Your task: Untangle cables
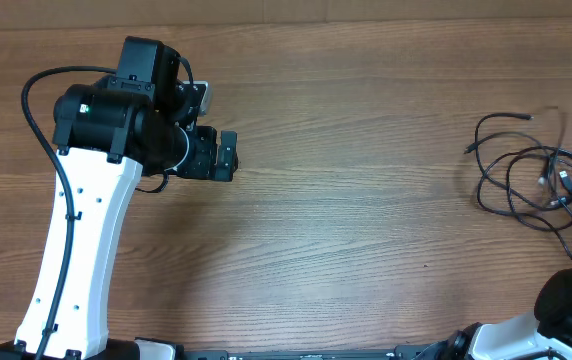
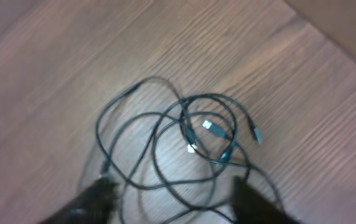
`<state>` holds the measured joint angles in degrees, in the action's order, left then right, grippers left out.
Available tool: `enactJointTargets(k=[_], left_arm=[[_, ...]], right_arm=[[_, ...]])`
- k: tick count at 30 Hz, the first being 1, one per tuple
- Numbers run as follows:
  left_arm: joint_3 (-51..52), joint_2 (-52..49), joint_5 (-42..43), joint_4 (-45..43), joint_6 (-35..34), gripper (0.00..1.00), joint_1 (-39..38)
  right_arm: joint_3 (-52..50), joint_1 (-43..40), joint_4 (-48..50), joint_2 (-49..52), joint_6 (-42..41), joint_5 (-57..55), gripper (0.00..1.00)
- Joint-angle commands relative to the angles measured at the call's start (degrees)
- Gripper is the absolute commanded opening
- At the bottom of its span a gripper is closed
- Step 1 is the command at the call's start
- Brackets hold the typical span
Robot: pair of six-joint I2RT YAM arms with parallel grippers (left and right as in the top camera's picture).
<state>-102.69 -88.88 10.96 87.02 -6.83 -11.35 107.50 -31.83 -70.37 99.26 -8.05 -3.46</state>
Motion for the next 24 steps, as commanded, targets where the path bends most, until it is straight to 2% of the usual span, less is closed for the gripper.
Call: enactJointTargets(k=[1,5,7,10,14,17,19,24], left_arm=[[-0.9,0.4,0.5,-0.1,0.8,1.0,0.1],[-0.9,0.4,0.5,-0.1,0.8,1.0,0.1],[-0.9,0.4,0.5,-0.2,0.8,1.0,0.1],[-0.9,0.4,0.5,-1.4,0.6,1.0,0.1],[-0.9,0.2,-1.7,-5.0,-1.7,1.0,0.1],[-0.9,-1.2,-10.7,-6.7,-9.2,1.0,0.1],[-0.9,-2.7,-13.1,-6.0,-11.2,1.0,0.1],[-0.9,-6.6,-13.2,0.2,-11.2,1.0,0.1]], right_arm=[[-0.2,-0.1,0.9,-0.7,-1.4,5.7,0.83],[-0.2,-0.1,0.9,-0.7,-1.4,18.2,1.0],[-0.2,0.0,0.2,-0.7,-1.0,24.4,1.0],[-0.2,1.6,-1.9,-0.7,4.3,33.6,1.0],[-0.2,6.8,-5.4,-0.7,9.0,32.6,1.0],[-0.2,15.1,-8.4,-0.7,10.1,24.7,1.0],[-0.2,20.3,-10.2,-0.7,10.1,18.8,1.0],[-0.4,32.5,-12.9,-0.7,8.7,8.2,1.0]])
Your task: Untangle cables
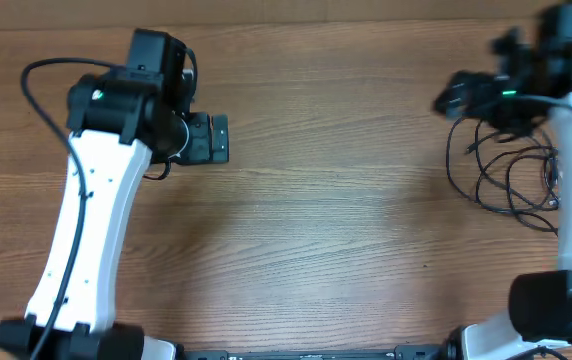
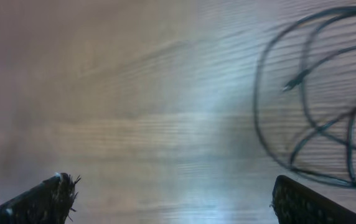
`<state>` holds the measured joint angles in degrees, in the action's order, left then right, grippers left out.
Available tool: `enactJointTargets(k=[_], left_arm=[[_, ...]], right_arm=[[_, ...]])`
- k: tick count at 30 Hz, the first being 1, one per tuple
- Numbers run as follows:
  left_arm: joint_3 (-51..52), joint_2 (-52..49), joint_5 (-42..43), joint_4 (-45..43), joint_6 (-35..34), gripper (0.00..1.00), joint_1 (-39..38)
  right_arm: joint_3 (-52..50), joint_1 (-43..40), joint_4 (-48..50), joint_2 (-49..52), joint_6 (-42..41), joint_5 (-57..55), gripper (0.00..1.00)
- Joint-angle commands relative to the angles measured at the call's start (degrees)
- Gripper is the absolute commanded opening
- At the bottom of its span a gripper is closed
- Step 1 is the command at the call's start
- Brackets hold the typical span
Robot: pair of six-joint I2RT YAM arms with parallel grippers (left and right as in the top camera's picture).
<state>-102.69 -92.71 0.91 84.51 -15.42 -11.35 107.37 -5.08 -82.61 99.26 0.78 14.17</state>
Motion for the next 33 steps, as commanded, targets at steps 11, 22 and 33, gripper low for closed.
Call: enactJointTargets(k=[11,22,33], left_arm=[[5.3,0.1,-4.2,12.3,-3.9,1.0,0.1],[31.2,24.7,-7.5,-5.1,-7.7,1.0,0.1],[44.3,57.9,-8.0,-20.4,-7.5,1.0,0.1]], right_arm=[[-9.3,11.7,-3.8,-1.7,-11.1,-10.9,1.0],[-35.5,11.7,13.8,-21.5,-12.8,-10.7,1.0],[-52.7,11.8,26.1,-52.5,-12.8,-10.7,1.0]])
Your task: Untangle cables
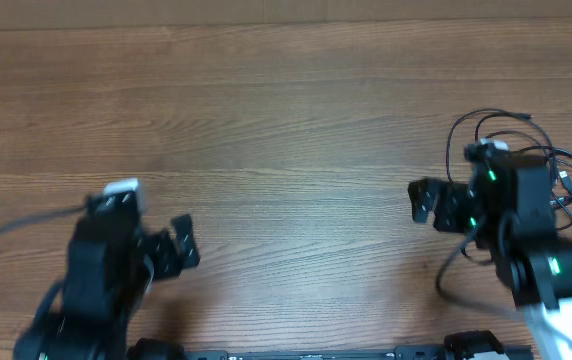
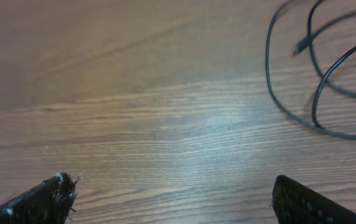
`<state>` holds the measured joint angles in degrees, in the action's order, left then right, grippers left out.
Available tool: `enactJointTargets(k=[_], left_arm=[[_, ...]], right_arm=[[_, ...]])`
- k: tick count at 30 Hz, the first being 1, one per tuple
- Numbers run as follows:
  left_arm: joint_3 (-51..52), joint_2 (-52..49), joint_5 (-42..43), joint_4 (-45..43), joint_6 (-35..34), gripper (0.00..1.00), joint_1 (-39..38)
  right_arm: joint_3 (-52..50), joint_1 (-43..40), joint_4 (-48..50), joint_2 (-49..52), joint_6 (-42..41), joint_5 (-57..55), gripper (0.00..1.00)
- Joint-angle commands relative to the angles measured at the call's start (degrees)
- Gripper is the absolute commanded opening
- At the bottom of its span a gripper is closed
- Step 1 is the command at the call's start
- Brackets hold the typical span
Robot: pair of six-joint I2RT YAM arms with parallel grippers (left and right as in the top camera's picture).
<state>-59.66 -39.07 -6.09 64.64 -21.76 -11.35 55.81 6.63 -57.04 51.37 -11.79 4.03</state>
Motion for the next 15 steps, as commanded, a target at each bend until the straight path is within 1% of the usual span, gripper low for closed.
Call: enactJointTargets(k=[1,5,15], left_arm=[[1.2,5.9,-1.0,-0.5,-1.2,1.0,0.1],[1.2,9.0,-1.0,0.9,-1.2,1.0,0.1],[1.3,9.2,-1.0,6.8,-1.2,1.0,0.1]], right_arm=[[-1.1,0.1,0.7,-5.9,-0.2,-0.5,1.0],[-1.1,0.1,0.6,-9.0,-0.2,-0.5,1.0],[-1.1,0.1,-0.1,-7.9,-0.2,-0.5,1.0]])
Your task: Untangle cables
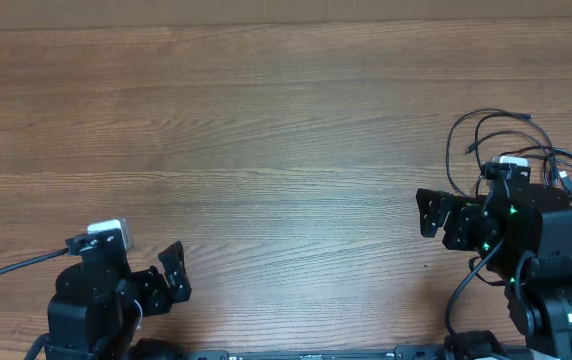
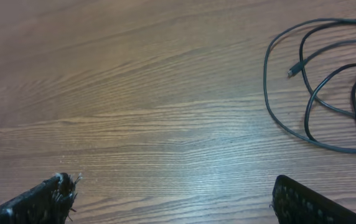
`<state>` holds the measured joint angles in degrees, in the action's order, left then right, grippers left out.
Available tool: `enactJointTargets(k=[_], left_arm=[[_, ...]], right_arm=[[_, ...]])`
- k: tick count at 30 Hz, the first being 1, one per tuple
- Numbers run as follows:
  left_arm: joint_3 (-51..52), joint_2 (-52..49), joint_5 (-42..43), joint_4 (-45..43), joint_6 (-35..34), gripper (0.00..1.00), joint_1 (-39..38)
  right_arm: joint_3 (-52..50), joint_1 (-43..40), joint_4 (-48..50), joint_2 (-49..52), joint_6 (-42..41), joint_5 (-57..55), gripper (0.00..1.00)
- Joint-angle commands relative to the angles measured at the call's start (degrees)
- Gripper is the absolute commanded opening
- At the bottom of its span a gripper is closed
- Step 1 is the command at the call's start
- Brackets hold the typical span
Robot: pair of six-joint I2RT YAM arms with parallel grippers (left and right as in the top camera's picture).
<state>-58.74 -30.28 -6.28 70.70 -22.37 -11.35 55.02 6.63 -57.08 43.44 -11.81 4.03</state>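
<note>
A tangle of thin dark cables [image 1: 496, 135] lies at the table's right edge, its loops partly hidden under my right arm. In the right wrist view the loops [image 2: 318, 93] show at the upper right, with a plug end [image 2: 294, 70] pointing left. My right gripper [image 1: 438, 213] sits left of the tangle, open and empty, its fingertips [image 2: 302, 202] wide apart over bare wood. My left gripper [image 1: 174, 272] is near the front left edge, open, holding nothing.
The wooden table [image 1: 286, 150] spans the whole view. Both arm bases stand at the front edge, left [image 1: 91, 310] and right [image 1: 546, 290]. A black lead [image 1: 11, 268] runs off the left arm toward the left edge.
My right gripper has shifted slightly right and the cable loops sit a little lower in its view. My left arm has drawn back slightly toward the front edge. Both grippers remain open.
At first my left arm reached over the far left of the table and my right wrist looked down on the tangle. Then my right arm stood at the far right by the cables. Later both arms were drawn back to the front edge, where they remain.
</note>
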Motion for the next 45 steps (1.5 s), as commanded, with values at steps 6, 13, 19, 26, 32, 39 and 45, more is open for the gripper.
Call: enactJointTargets(k=[6,13,19,26,32,39,45], left_arm=[[0.4,0.4,-0.8,2.5,-0.5,0.99,0.1],[0.4,0.4,-0.8,2.6,-0.5,1.0,0.1],[0.4,0.4,-0.8,2.6,-0.5,1.0,0.1],[0.4,0.4,-0.8,2.6,-0.5,0.99,0.1],[0.4,0.4,-0.8,2.6,-0.5,1.0,0.1],[0.4,0.4,-0.8,2.6,-0.5,1.0,0.1],[0.4,0.4,-0.8,2.6,-0.5,1.0,0.1]], right_arm=[[-0.3,0.1,-0.1,0.8,-0.2,-0.5,1.0],[-0.3,0.1,0.0,0.6,0.9,-4.8,1.0],[-0.6,0.1,4.9,-4.7,3.1,-4.8,1.0],[-10.8,0.0,21.2,-16.6,4.4,-4.8,1.0],[-27.3,0.1,43.3,-28.8,4.4,-4.4,1.0],[-41.8,0.1,61.7,-38.2,4.4,-4.4,1.0],[-50.1,0.1,68.2,-43.4,4.4,-4.4,1.0]])
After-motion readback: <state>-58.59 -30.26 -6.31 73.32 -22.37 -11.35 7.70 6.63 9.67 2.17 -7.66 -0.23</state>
